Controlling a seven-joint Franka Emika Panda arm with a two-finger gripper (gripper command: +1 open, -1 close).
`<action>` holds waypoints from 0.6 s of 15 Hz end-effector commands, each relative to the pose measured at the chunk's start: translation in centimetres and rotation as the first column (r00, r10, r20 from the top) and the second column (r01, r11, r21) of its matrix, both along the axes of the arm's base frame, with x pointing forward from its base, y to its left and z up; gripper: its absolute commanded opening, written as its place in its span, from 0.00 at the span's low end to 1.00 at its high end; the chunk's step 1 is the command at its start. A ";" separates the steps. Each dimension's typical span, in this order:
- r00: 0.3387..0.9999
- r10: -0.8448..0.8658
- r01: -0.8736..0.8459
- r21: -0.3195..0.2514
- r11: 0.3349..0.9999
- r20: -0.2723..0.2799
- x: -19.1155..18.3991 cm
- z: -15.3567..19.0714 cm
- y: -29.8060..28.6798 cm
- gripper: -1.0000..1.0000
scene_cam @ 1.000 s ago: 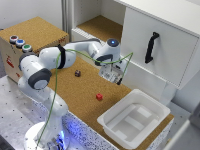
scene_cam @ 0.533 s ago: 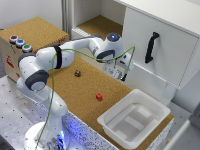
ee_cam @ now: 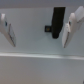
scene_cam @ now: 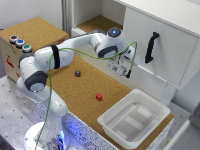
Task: Slide the door to the left side
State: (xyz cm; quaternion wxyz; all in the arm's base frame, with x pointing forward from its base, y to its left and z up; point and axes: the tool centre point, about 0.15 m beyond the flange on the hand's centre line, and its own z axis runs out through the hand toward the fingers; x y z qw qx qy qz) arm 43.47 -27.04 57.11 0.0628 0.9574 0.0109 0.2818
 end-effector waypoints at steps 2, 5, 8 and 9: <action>0.996 0.042 -0.024 0.218 0.976 -0.080 2.7 2.2 -5.2 1.00; 0.995 0.053 -0.031 0.238 0.971 -0.087 4.4 2.2 -5.4 1.00; 0.989 0.084 -0.058 0.202 0.978 -0.124 6.7 2.9 -5.6 1.00; 0.986 0.092 -0.064 0.196 0.979 -0.138 7.5 2.9 -5.8 1.00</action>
